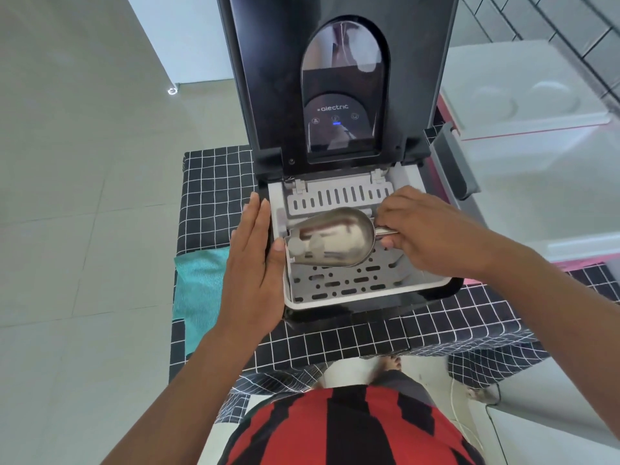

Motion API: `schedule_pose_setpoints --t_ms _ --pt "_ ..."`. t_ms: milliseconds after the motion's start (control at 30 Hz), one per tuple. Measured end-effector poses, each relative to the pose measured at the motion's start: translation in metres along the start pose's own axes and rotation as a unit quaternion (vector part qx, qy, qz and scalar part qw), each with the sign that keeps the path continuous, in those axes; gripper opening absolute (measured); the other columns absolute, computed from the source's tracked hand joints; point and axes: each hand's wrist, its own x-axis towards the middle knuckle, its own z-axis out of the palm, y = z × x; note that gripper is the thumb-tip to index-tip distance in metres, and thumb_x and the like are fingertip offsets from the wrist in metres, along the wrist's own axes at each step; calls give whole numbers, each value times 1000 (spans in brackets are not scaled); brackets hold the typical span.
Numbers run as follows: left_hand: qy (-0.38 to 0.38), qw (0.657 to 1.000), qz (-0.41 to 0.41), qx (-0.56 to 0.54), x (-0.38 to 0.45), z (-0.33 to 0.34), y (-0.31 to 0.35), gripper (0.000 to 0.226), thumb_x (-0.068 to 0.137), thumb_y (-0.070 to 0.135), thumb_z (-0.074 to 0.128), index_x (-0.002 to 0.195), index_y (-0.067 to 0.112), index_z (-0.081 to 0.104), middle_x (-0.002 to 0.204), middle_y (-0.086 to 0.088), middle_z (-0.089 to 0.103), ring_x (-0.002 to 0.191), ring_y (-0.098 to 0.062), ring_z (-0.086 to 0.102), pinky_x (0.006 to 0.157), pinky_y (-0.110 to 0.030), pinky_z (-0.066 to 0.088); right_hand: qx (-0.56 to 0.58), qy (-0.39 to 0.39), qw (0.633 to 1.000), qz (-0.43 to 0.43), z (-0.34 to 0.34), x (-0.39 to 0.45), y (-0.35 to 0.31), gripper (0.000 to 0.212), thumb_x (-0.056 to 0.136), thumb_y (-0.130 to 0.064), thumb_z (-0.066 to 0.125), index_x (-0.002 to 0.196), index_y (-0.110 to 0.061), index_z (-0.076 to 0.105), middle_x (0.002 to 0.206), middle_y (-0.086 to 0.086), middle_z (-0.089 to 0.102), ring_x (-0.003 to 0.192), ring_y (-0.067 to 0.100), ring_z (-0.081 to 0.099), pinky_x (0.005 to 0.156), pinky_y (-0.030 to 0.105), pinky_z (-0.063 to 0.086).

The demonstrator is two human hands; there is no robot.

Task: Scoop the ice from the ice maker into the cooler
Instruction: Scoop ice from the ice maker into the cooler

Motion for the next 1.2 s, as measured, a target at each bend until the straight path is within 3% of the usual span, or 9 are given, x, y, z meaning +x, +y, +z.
schedule_pose_setpoints --t_ms 167,267,533,700,900,967,1000,1067,1200 --pt "17 1000 7 15 0 1 1 51 106 33 34 155 25 25 163 16 15 149 0 12 120 -50 21 43 19 999 13 -7 2 7 30 91 -33 54 116 -17 62 107 -9 54 104 13 41 97 31 38" --pt "32 999 8 28 -2 1 0 50 105 35 34 154 26 28 162 16 19 148 0 15 121 -43 23 58 34 998 12 -7 1 7 31 91 -29 57 117 -14 63 111 -7 55 108 13 40 99 28 32" --pt "33 993 9 115 10 -8 9 54 96 32 48 148 19 41 159 8 29 149 -9 19 120 -47 25 98 80 991 53 -16 -18 8 25 91 -24 59 112 -13 65 125 -6 50 124 11 31 105 23 20" --pt "37 995 33 84 18 3 49 51 92 28 51 141 18 50 151 5 42 141 -12 36 115 -43 34 92 96 985 106 -31 -55 30 22 90 -19 60 108 -9 67 124 0 53 122 20 36 103 28 26" --pt "15 998 60 14 28 62 113 45 89 21 54 133 20 58 147 7 46 140 -9 37 116 -36 31 82 91 974 191 -35 -118 82 11 90 -18 61 97 -11 66 118 0 55 118 20 38 97 27 28" --pt "-8 998 66 -7 34 88 134 46 89 22 53 135 20 57 147 8 46 140 -7 35 117 -30 27 96 96 965 223 -37 -141 99 9 90 -18 61 96 -12 64 109 -2 57 109 21 44 93 31 35" --pt "-19 997 73 -11 37 101 144 47 89 23 52 136 20 56 148 7 45 141 -6 35 118 -28 26 109 96 961 237 -39 -153 108 3 91 -18 60 91 -16 62 98 -5 57 101 22 48 86 34 38" --pt "-39 996 84 3 44 128 160 47 92 25 52 139 21 52 149 7 44 141 -7 34 117 -28 24 129 75 950 276 -42 -173 127 12 93 -24 57 81 -27 53 79 -11 52 82 21 52 70 34 39" --pt "-134 988 42 66 63 185 183 54 96 33 53 148 28 36 153 7 38 140 -13 34 117 -34 29 106 33 930 350 -44 -207 168 15 94 -36 53 82 -28 59 68 -8 56 66 9 52 57 30 40"
